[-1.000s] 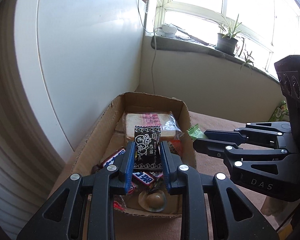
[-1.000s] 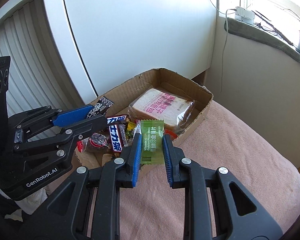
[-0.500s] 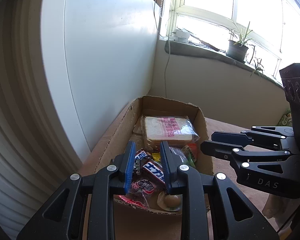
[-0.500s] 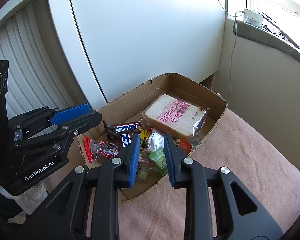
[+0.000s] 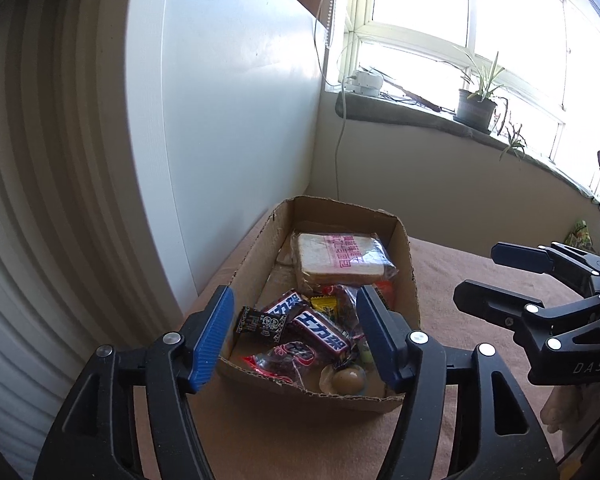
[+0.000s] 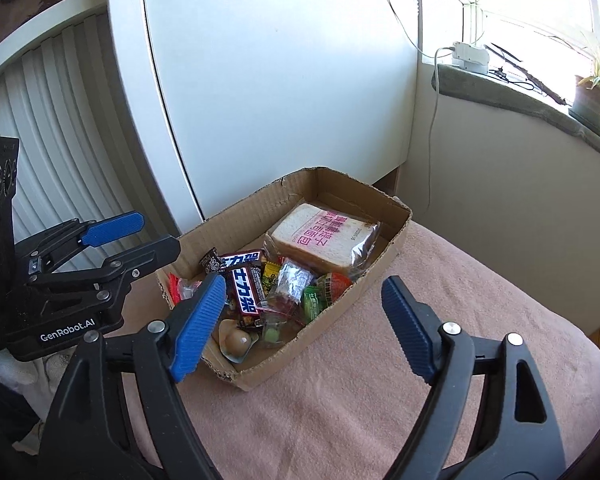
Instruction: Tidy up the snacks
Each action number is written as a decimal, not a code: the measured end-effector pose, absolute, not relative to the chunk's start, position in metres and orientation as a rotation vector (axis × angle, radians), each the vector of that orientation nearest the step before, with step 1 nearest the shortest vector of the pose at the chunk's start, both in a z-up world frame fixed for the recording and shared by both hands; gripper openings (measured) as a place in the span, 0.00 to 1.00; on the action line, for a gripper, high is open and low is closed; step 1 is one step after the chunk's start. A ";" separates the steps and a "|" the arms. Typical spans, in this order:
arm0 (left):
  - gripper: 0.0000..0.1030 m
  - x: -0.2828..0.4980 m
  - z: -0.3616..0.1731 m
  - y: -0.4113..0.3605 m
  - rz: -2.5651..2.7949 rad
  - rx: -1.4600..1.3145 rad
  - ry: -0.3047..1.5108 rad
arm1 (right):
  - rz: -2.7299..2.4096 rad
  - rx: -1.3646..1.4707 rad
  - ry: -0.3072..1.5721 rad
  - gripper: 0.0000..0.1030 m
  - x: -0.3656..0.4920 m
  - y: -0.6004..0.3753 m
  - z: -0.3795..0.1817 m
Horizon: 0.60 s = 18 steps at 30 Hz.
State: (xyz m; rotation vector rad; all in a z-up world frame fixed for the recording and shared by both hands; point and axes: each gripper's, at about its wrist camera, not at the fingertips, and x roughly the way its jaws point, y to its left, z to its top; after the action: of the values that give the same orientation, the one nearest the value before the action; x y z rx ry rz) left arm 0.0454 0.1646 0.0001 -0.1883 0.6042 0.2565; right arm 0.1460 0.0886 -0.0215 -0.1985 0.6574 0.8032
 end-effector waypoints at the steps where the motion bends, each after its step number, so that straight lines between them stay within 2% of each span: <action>1: 0.64 0.042 0.000 0.164 0.258 -0.193 0.607 | 0.792 -0.194 0.646 0.87 0.142 0.084 -0.021; 7: 0.75 0.027 -0.002 0.159 0.282 -0.171 0.612 | 0.725 -0.185 0.633 0.89 0.125 0.062 -0.025; 9: 0.76 0.021 -0.004 0.159 0.298 -0.157 0.618 | 0.702 -0.174 0.631 0.90 0.121 0.053 -0.025; 13: 0.76 0.010 -0.006 0.163 0.327 -0.183 0.626 | 0.660 -0.115 0.635 0.97 0.118 0.036 -0.026; 18: 0.76 0.005 -0.006 0.161 0.344 -0.173 0.628 | 0.619 -0.053 0.647 0.98 0.115 0.020 -0.031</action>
State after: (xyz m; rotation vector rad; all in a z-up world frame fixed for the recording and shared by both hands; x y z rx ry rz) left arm 0.0053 0.1606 -0.0058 -0.1725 0.6278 0.3436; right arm 0.1146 0.0205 -0.0313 -0.0533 0.6469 0.6190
